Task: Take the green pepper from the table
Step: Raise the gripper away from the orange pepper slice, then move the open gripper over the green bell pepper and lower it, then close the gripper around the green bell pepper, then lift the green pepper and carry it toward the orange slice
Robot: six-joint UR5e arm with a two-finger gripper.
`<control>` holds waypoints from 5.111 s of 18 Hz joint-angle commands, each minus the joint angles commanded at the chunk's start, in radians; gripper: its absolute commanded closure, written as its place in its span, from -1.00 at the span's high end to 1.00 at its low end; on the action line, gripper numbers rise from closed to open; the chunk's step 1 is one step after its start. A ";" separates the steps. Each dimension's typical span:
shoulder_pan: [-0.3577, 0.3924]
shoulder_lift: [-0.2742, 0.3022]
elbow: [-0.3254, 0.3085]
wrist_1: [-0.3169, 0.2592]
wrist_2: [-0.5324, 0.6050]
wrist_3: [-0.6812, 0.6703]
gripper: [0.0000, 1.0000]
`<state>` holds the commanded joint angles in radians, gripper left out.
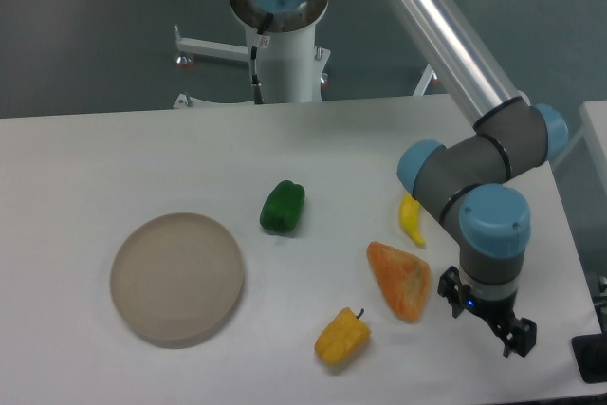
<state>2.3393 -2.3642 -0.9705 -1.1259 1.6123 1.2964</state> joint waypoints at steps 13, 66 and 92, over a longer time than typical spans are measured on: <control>-0.012 0.371 -0.534 0.046 -0.227 -0.330 1.00; -0.143 0.484 -0.826 0.167 -0.235 -0.421 -0.28; 0.000 0.316 -0.323 0.044 -0.035 0.046 -0.28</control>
<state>2.3393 -2.0478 -1.2931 -1.0815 1.5769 1.3422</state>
